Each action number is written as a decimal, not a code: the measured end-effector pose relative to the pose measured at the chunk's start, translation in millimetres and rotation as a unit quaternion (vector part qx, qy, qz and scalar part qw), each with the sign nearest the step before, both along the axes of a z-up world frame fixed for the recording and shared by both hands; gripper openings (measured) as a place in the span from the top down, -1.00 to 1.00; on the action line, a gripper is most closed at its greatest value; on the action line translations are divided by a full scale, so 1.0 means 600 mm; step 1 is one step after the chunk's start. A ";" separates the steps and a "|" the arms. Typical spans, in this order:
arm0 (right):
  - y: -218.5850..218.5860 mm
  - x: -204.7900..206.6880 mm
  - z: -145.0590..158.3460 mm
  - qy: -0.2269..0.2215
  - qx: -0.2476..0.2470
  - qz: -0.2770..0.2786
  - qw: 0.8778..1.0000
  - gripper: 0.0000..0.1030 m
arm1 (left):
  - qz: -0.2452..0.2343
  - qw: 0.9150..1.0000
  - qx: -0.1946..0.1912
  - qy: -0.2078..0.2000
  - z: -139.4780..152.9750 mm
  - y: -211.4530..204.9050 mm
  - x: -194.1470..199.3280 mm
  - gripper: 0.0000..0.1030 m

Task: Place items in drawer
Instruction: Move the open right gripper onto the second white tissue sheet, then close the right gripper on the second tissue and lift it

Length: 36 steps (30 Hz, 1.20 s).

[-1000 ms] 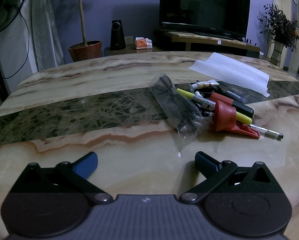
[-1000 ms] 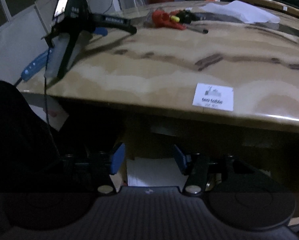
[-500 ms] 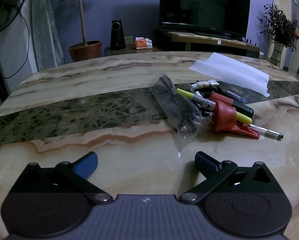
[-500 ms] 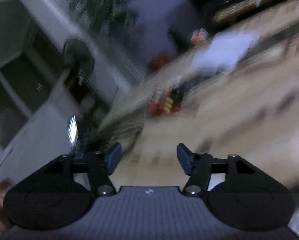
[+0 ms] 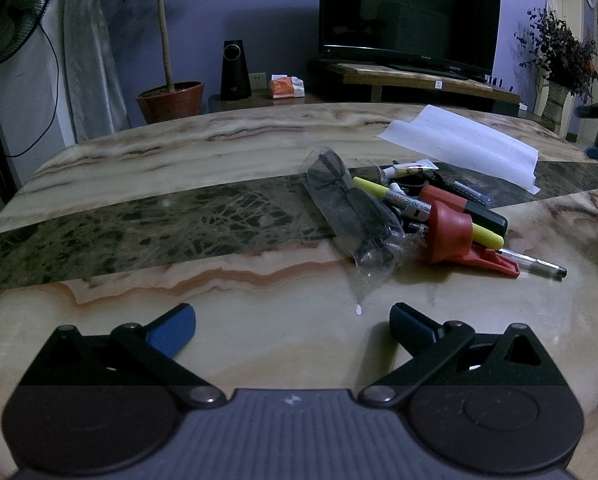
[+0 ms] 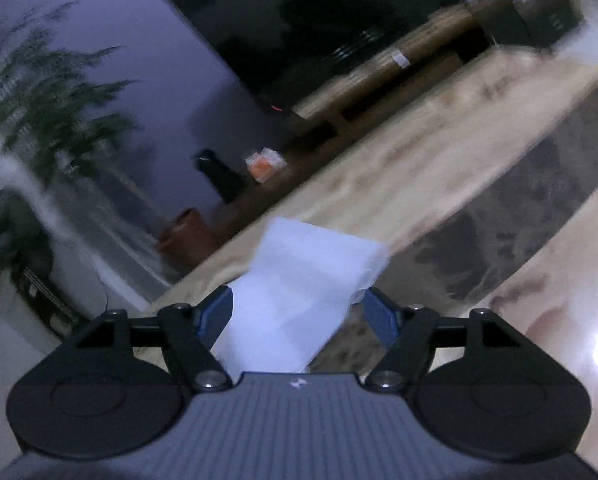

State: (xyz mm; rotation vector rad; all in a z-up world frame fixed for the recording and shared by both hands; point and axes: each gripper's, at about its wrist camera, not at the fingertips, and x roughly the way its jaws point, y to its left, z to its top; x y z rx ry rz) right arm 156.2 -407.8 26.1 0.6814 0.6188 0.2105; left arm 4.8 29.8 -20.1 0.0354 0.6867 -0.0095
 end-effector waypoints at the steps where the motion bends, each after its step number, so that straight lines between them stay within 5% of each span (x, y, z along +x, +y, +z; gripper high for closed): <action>1: -0.012 0.023 -0.021 0.019 0.037 -0.008 0.999 -0.43 | 0.000 1.000 0.000 0.000 0.000 0.000 0.000 -0.99; 4: -0.036 0.071 -0.077 0.046 0.120 -0.039 0.991 -0.43 | 0.000 1.000 0.000 0.000 0.000 0.000 0.000 -0.99; 8: -0.039 0.109 -0.116 0.035 0.173 -0.048 0.983 -0.40 | 0.000 1.000 0.000 0.000 0.000 0.000 0.000 -0.99; 16: -0.026 0.152 -0.133 0.022 0.171 -0.029 0.985 -0.24 | 0.000 1.000 0.000 0.000 0.000 0.000 0.000 -0.99; 21: -0.023 0.162 -0.133 0.021 0.170 -0.018 0.985 0.53 | 0.000 1.000 0.000 0.000 0.000 0.000 0.000 -0.99; 22: -0.019 0.163 -0.129 0.021 0.153 -0.017 0.988 0.55 | 0.000 1.000 0.000 0.000 0.000 0.000 0.000 -0.99; 24: -0.004 0.168 -0.121 0.018 0.106 -0.010 0.994 0.97 | 0.000 1.000 0.000 0.000 0.000 0.000 0.000 -0.99; 27: 0.014 0.168 -0.113 0.011 0.064 -0.001 0.998 0.98 | 0.000 1.000 0.000 0.000 0.000 0.000 0.000 -0.99; 36: 0.026 0.069 -0.055 -0.046 0.071 0.042 0.996 0.98 | 0.000 1.000 0.000 0.000 0.000 0.000 0.000 -0.99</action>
